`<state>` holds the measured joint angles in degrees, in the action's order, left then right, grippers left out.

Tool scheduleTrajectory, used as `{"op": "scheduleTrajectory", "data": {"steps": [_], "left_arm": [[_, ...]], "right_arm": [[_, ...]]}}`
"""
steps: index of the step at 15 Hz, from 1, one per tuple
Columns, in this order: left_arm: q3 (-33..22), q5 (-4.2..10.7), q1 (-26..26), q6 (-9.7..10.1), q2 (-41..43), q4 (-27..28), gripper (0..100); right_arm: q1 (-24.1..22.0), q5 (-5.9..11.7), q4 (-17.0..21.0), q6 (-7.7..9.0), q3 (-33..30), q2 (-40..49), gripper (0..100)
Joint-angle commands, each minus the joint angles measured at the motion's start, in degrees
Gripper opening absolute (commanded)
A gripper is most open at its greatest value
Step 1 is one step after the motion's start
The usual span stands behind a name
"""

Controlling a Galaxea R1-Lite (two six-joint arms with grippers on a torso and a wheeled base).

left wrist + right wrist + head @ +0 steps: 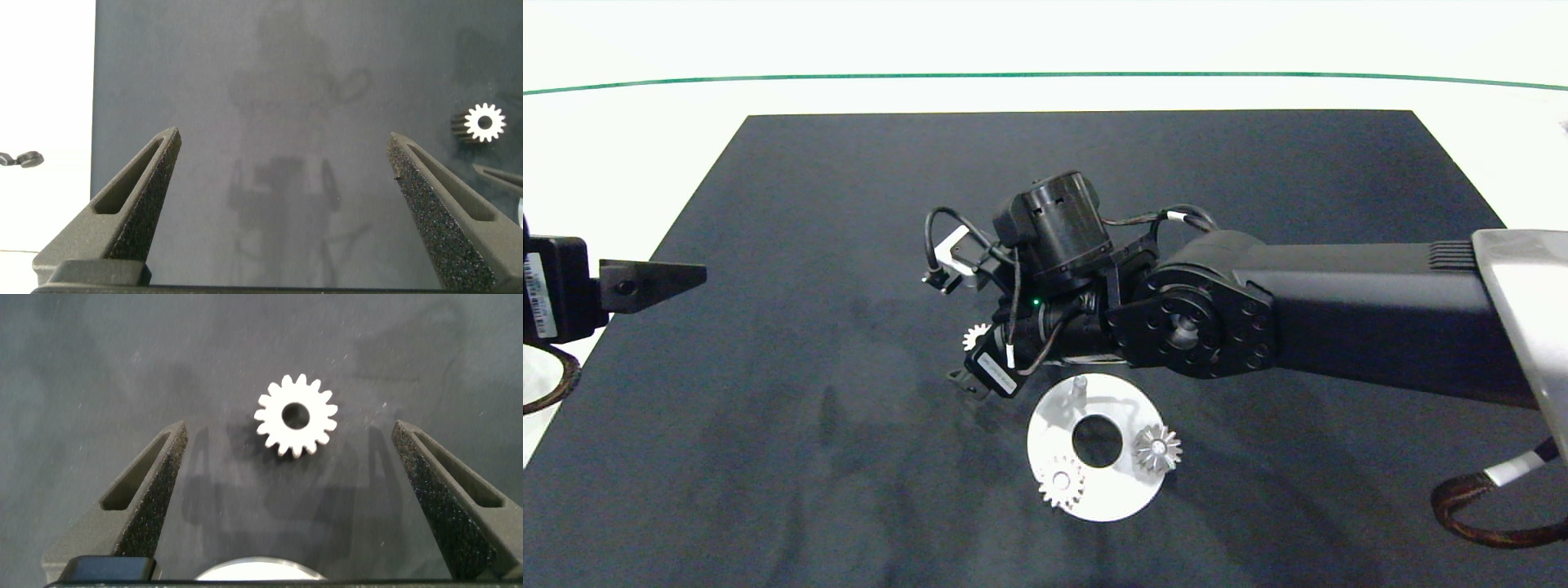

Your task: Install three planetary gears onto the carrier pins

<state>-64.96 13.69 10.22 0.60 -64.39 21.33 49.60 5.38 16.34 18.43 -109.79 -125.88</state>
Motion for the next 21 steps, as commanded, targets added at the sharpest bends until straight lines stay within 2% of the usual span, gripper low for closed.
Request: {"op": "scheduleTrajectory", "data": {"steps": [1, 11, 18, 21], "left_arm": [[0.01, 0.11, -0.02, 0.02, -0.03, 0.11, 100], [0.01, 0.11, -0.11, 0.02, 0.14, 0.11, 100], [0.01, 0.11, -0.11, 0.02, 0.14, 0.11, 100], [0.10, 0.11, -0.02, 0.02, 0.14, 0.11, 100]], "right_arm": [[-0.21, 0.69, 0.19, 0.11, -2.54, -1.91, 100], [-1.26, 1.04, 1.95, 0.20, -4.21, -3.41, 100], [-1.00, 1.04, 2.03, 0.20, -4.73, -4.37, 87], [-1.00, 1.04, 2.03, 1.08, -4.80, -4.55, 81]]}}
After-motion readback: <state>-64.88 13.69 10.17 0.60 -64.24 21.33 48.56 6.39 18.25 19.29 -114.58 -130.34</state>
